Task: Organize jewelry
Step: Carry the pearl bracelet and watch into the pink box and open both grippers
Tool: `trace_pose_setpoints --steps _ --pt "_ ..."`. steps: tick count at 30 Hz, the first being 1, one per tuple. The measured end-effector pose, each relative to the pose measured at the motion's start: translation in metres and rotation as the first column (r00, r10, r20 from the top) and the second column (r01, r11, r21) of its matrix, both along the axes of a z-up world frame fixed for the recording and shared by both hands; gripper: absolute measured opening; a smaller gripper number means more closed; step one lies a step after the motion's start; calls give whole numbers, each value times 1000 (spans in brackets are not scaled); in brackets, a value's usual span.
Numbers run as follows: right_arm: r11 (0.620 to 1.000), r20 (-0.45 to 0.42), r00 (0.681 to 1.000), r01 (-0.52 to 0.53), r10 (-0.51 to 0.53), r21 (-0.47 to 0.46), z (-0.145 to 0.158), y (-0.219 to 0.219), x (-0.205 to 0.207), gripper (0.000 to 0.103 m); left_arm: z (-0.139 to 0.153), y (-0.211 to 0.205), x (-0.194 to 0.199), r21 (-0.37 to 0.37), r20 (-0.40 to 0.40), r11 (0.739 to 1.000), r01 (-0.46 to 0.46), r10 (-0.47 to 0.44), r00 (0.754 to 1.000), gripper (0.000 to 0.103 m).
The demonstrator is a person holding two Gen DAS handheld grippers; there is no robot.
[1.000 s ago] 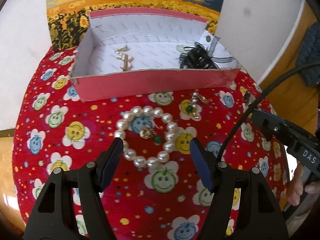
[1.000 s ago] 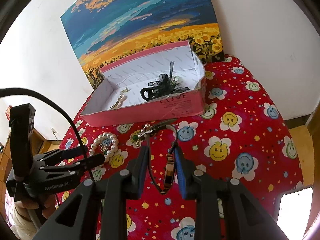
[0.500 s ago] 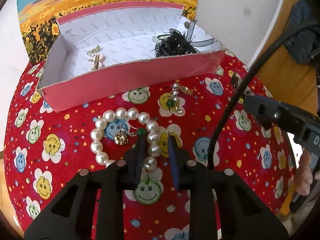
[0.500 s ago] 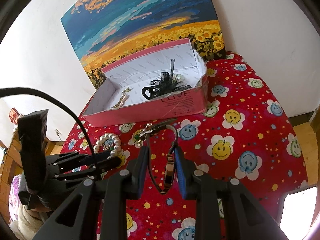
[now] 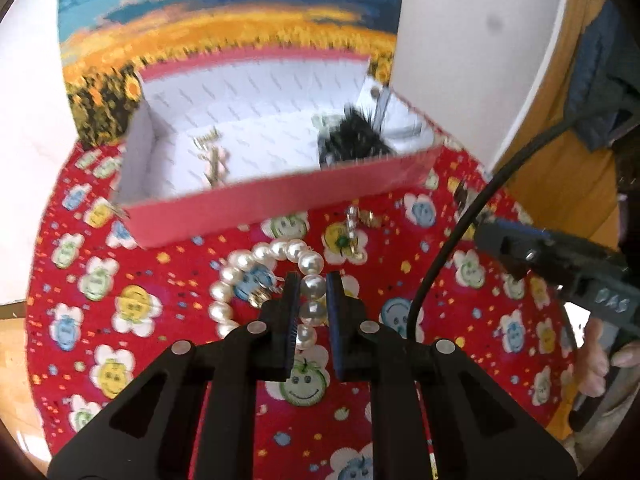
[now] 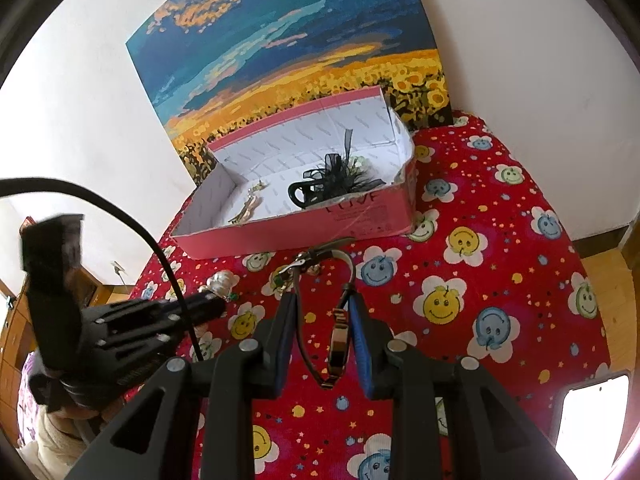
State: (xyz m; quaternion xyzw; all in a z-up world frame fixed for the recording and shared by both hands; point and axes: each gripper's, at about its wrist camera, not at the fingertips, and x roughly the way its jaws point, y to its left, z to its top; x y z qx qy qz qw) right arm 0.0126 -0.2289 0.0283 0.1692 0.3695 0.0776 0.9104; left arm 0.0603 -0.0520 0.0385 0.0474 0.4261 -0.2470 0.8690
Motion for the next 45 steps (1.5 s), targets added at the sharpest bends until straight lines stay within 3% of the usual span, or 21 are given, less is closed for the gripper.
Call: trace_pose_setpoints --steps 10,24,34,45 --pt "1000 22 1000 -10 11 -8 9 5 -5 29 58 37 -7 -94 98 994 -62 71 993 11" --pt "998 63 998 -1 4 -56 31 5 -1 29 112 56 41 -107 221 986 -127 148 964 11" --pt "997 66 998 22 -17 -79 38 0 6 29 73 47 99 -90 139 984 -152 164 977 11" --pt "992 104 993 59 -47 -115 60 -8 31 29 25 44 135 -58 81 977 -207 211 974 11"
